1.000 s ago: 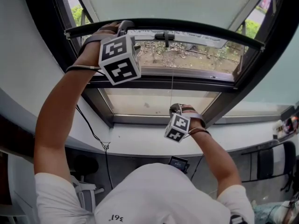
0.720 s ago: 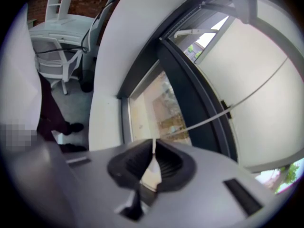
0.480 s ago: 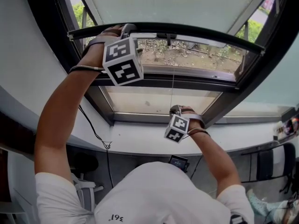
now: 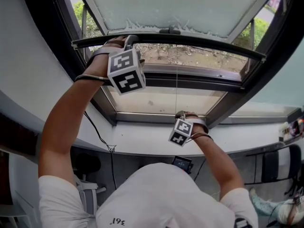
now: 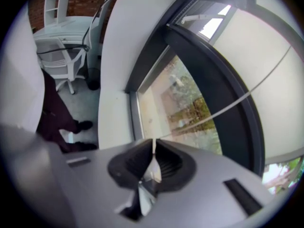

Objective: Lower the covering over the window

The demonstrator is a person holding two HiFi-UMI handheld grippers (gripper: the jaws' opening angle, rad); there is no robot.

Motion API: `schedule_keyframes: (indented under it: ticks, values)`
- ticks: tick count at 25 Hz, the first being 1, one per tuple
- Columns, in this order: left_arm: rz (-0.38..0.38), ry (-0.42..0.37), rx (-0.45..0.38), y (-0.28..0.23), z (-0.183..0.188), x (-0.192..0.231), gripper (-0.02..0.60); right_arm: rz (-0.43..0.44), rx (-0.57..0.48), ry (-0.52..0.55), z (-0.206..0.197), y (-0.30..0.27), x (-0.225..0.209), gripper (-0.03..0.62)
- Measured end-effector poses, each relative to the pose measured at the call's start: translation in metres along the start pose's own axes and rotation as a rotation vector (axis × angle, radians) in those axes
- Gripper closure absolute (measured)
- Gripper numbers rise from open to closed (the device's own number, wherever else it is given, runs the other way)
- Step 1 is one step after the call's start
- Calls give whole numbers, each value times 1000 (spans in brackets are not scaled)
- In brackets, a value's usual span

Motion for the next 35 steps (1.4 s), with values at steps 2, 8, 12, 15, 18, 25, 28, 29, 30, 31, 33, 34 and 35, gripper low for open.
schedule_keyframes:
  ticks: [2, 8, 12, 15, 18, 25, 28, 29, 30, 31, 33, 34, 35]
  values:
    - [2, 2, -1, 0, 0, -1, 314, -1, -2, -15, -1, -1, 0, 565]
    - [13, -15, 14, -4, -1, -7, 310, -20, -14, -12, 0, -7, 4, 565]
    - [15, -11, 14, -6, -2, -9, 307, -44, -32, -8, 2, -9, 4, 565]
    - [12, -3, 13, -5, -2, -9, 307, -47, -39, -32, 1, -9, 6, 565]
    - [9, 2, 13, -6, -2, -11, 307, -45, -40, -42, 0, -9, 8, 565]
    - [-21, 19, 19, -14, -5, -26, 305, -14, -12, -37, -7, -14, 22, 565]
    - [-46, 27, 27, -21, -9, -38, 302, 14, 6, -32, -12, -19, 33, 565]
    - [-54, 29, 28, -24, -10, -42, 302, 23, 12, -31, -14, -21, 36, 565]
    - [-60, 31, 30, -26, -11, -46, 302, 31, 16, -31, -16, -22, 40, 565]
    - [-65, 33, 30, -28, -12, -49, 299, 39, 20, -32, -17, -24, 43, 565]
    - [-72, 38, 31, -31, -14, -54, 298, 48, 24, -37, -19, -26, 48, 565]
    - [-74, 40, 30, -32, -14, -56, 298, 50, 24, -41, -20, -26, 49, 565]
    - [-75, 42, 30, -32, -14, -57, 296, 52, 24, -44, -21, -27, 50, 565]
Point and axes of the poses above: the fingertips, and each gripper's own axes: y backward along the fingers, x to its left, z out of its top, the point moved 3 cm from there along y, backward along the fingers
